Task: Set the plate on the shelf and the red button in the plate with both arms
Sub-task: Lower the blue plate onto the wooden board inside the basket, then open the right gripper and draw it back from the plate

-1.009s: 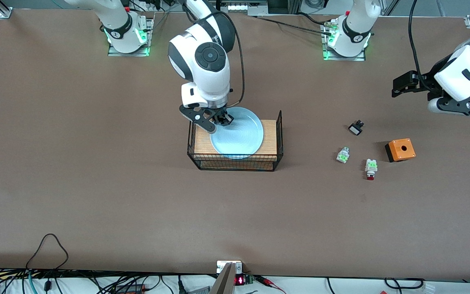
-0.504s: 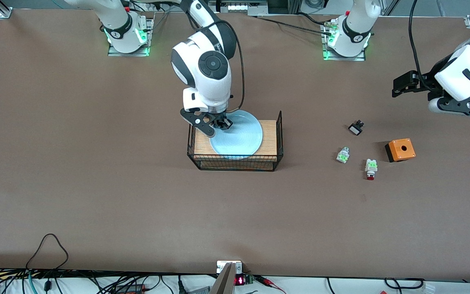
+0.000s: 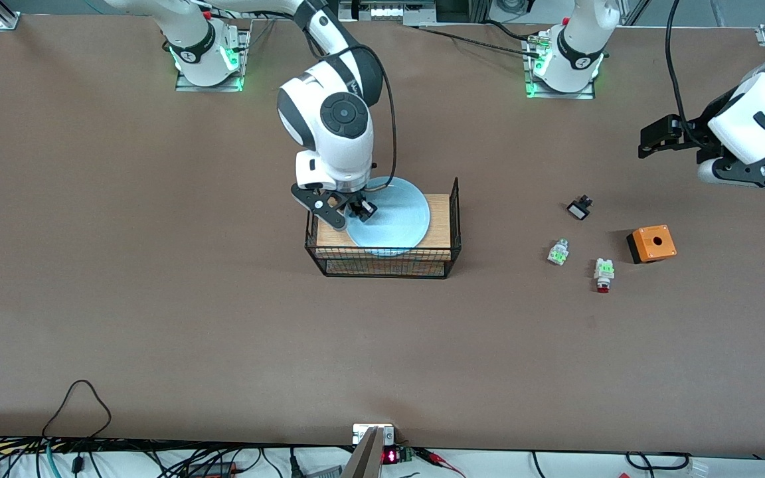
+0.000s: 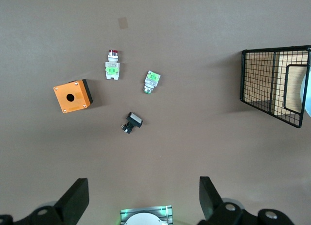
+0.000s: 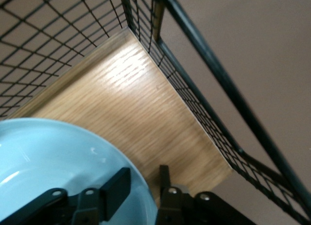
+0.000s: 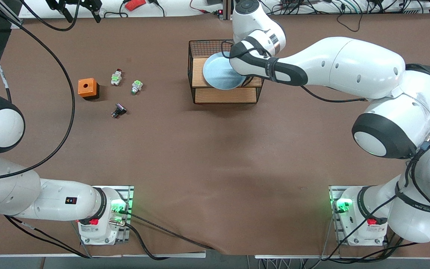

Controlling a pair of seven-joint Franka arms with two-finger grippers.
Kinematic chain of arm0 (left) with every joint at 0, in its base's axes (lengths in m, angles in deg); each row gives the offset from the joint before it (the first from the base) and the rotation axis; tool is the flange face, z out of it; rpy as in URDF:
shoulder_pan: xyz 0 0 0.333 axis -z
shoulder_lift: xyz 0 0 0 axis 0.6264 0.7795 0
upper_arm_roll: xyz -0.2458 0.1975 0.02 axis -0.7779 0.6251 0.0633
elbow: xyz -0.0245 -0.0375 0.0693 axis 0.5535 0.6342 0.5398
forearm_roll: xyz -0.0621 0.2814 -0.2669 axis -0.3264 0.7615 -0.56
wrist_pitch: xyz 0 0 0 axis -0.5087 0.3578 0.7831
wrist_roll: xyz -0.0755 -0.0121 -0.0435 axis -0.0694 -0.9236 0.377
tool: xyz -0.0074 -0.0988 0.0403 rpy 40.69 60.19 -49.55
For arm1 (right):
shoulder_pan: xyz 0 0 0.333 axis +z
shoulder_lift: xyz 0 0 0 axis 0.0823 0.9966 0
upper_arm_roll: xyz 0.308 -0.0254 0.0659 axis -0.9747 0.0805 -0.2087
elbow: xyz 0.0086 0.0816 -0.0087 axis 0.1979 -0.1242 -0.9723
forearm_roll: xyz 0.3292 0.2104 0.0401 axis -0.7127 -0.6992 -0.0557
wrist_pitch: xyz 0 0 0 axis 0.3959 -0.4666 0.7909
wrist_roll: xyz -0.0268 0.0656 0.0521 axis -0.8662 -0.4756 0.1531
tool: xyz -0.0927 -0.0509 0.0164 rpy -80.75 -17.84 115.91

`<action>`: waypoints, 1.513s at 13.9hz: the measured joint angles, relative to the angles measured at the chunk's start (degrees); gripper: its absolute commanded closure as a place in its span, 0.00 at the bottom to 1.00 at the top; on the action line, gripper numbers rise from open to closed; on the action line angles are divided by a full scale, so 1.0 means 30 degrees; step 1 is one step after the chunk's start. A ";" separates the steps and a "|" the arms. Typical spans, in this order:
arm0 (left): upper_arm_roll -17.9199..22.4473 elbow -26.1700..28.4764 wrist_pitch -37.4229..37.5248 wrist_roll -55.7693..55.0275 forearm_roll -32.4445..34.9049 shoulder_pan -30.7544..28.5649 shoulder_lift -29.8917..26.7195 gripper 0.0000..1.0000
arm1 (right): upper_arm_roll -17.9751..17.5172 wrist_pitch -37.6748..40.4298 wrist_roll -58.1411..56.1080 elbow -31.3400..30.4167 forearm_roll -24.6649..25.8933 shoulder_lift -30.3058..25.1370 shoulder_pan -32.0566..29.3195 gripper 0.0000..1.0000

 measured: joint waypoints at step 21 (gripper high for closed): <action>0.0000 -0.0009 0.0001 0.0000 0.0000 -0.0008 0.0000 0.00 | 0.3084 0.6193 0.0009 0.4405 -0.3821 0.0003 0.0143 0.00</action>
